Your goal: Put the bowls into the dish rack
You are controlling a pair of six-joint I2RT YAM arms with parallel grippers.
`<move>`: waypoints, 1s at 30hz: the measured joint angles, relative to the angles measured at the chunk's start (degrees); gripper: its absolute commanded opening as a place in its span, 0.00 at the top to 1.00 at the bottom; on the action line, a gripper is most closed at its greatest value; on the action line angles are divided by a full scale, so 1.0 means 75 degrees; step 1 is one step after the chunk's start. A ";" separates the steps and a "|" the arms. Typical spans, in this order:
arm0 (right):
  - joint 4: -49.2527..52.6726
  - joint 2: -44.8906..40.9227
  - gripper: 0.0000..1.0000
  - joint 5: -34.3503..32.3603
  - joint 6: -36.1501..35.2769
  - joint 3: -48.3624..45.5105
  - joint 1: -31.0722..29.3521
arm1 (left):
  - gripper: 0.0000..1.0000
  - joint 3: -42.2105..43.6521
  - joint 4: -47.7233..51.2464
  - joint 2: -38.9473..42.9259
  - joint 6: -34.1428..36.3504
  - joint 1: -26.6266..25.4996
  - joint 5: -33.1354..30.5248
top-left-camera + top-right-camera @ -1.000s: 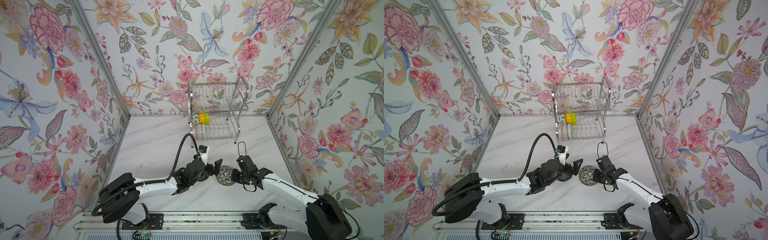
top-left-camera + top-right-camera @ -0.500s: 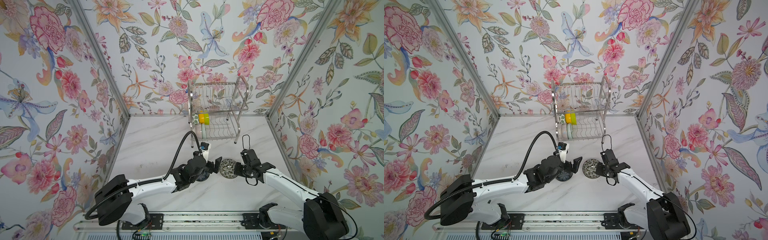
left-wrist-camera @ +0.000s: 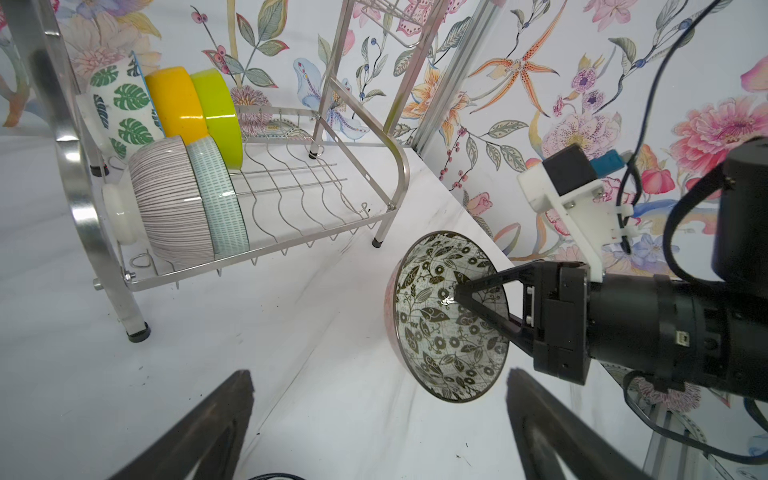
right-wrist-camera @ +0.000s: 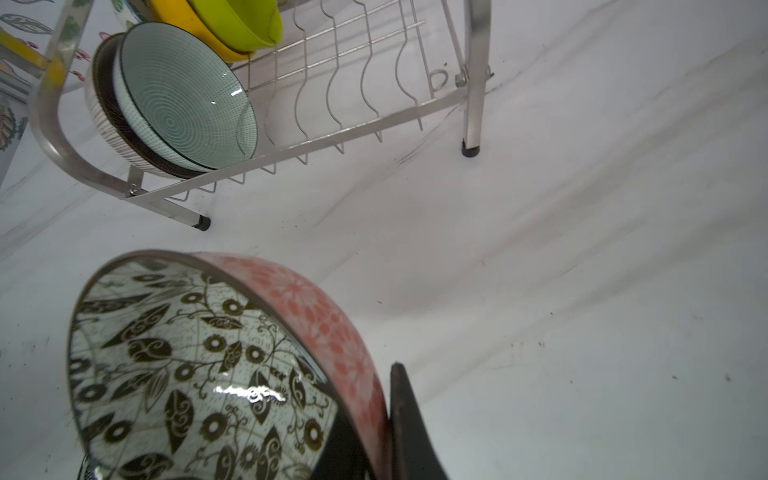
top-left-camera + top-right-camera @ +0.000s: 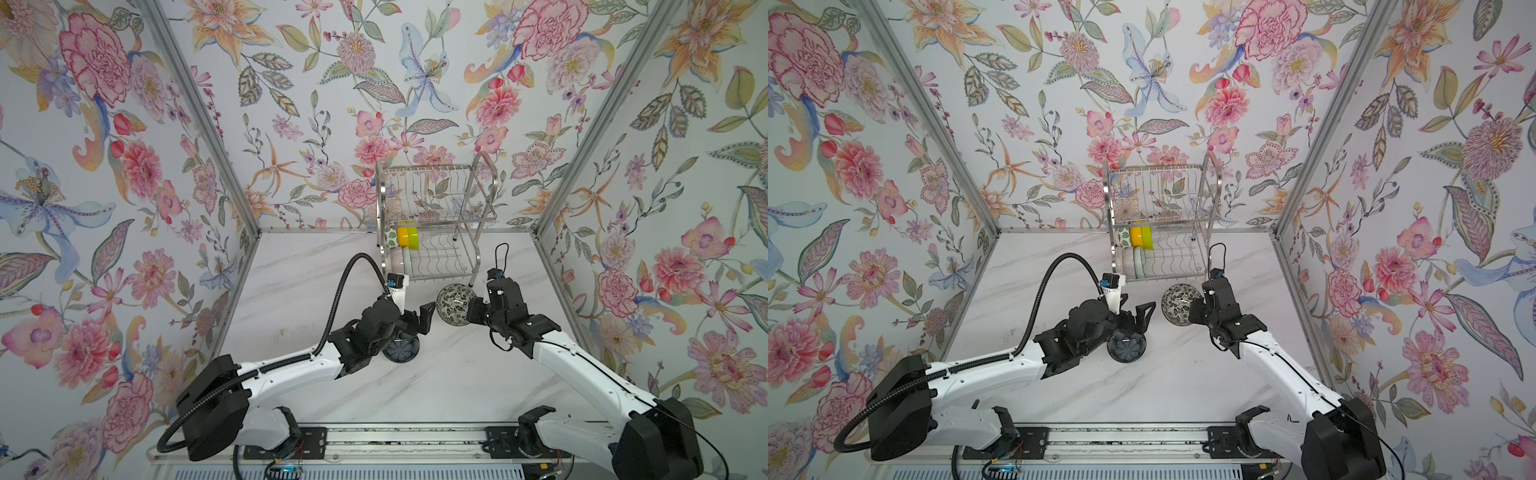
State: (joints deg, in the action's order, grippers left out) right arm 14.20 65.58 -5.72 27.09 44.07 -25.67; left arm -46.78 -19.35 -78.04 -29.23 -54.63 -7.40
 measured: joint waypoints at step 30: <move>-0.2777 0.1620 0.80 -0.1087 -0.0507 0.1052 -0.2582 | 0.97 0.0962 -0.1247 -0.0262 -0.2288 0.1402 0.0236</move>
State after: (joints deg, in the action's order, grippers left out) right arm -6.63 77.73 -13.87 23.29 51.96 -45.04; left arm -39.57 -28.71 -80.01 -46.39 -44.12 -5.63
